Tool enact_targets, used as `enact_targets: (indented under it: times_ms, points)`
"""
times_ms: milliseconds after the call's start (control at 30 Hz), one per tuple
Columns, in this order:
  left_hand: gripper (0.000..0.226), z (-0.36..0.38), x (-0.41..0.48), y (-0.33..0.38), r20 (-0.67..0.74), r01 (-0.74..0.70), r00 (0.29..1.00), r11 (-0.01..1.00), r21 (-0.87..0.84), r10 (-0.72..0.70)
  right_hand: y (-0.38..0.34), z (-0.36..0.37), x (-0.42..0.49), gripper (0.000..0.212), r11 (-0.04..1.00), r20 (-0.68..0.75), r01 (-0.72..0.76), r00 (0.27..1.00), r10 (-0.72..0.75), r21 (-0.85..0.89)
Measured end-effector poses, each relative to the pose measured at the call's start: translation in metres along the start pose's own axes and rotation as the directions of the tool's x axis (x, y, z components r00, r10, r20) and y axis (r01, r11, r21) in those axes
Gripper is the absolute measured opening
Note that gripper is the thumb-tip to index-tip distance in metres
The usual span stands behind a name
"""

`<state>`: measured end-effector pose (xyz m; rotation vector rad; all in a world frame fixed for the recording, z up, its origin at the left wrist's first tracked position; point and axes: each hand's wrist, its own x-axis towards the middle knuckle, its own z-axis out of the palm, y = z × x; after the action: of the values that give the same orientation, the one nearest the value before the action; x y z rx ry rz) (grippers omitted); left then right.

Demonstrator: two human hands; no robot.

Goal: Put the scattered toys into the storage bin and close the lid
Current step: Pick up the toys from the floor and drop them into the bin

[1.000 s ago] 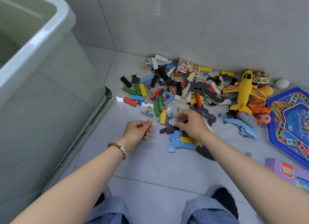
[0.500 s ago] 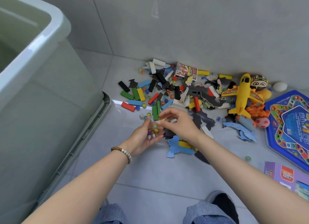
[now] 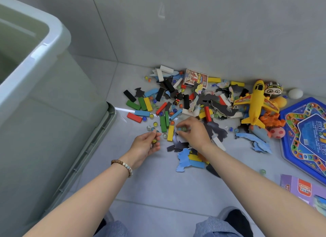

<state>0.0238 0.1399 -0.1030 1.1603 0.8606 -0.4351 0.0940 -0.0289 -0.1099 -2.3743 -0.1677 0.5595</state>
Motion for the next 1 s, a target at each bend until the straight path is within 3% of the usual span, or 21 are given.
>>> enact_targets:
  times_ms: [100, 200, 267, 367, 433, 533, 600, 767, 900, 1000]
  points:
    - [0.022, 0.002, -0.001, 0.003, 0.027, 0.043, 0.999, 0.997, -0.062, -0.042, 0.000, 0.002, -0.001, 0.018, 0.999, -0.034, -0.037, 0.999, 0.037, 0.017]
    - [0.025, 0.003, -0.003, 0.006, 0.079, 0.104, 0.992, 0.986, -0.129, -0.095, -0.007, -0.004, -0.005, 0.017, 0.970, -0.083, -0.116, 0.987, 0.136, 0.216]
    - [0.033, 0.003, -0.004, 0.008, 0.111, 0.131, 0.987, 0.978, -0.163, -0.114, -0.022, -0.006, -0.013, 0.017, 0.917, 0.004, -0.091, 0.995, 0.097, 0.388]
    - [0.039, 0.005, -0.007, 0.010, 0.162, 0.181, 0.976, 0.953, -0.241, -0.144, -0.045, -0.005, -0.026, 0.019, 0.880, 0.183, -0.036, 0.981, -0.059, 0.474]
    - [0.038, 0.007, -0.008, 0.012, 0.167, 0.203, 0.973, 0.941, -0.270, -0.162, -0.044, -0.005, -0.022, 0.018, 0.878, 0.126, -0.021, 0.991, -0.045, 0.478]
    - [0.031, 0.006, -0.006, 0.014, 0.100, 0.166, 0.984, 0.956, -0.242, -0.145, -0.024, -0.012, -0.004, 0.017, 0.895, -0.090, -0.081, 0.987, 0.134, 0.438]
    - [0.029, 0.003, -0.005, 0.014, 0.042, 0.112, 0.993, 0.980, -0.164, -0.107, -0.014, -0.013, 0.007, 0.022, 0.916, -0.152, -0.112, 0.971, 0.183, 0.386]
    - [0.033, -0.009, -0.002, 0.010, -0.074, -0.015, 0.997, 0.999, 0.043, 0.018, -0.014, 0.002, 0.018, 0.022, 0.955, -0.135, -0.118, 0.978, 0.160, 0.272]
    - [0.033, -0.013, -0.004, 0.009, -0.070, -0.020, 0.997, 0.998, 0.062, 0.024, -0.009, 0.005, 0.018, 0.009, 0.980, -0.174, -0.111, 0.975, 0.139, 0.163]
    - [0.031, -0.013, -0.006, 0.009, -0.064, 0.002, 0.998, 1.000, 0.019, 0.000, -0.001, 0.004, 0.014, 0.015, 0.985, -0.175, -0.094, 0.977, 0.119, 0.141]
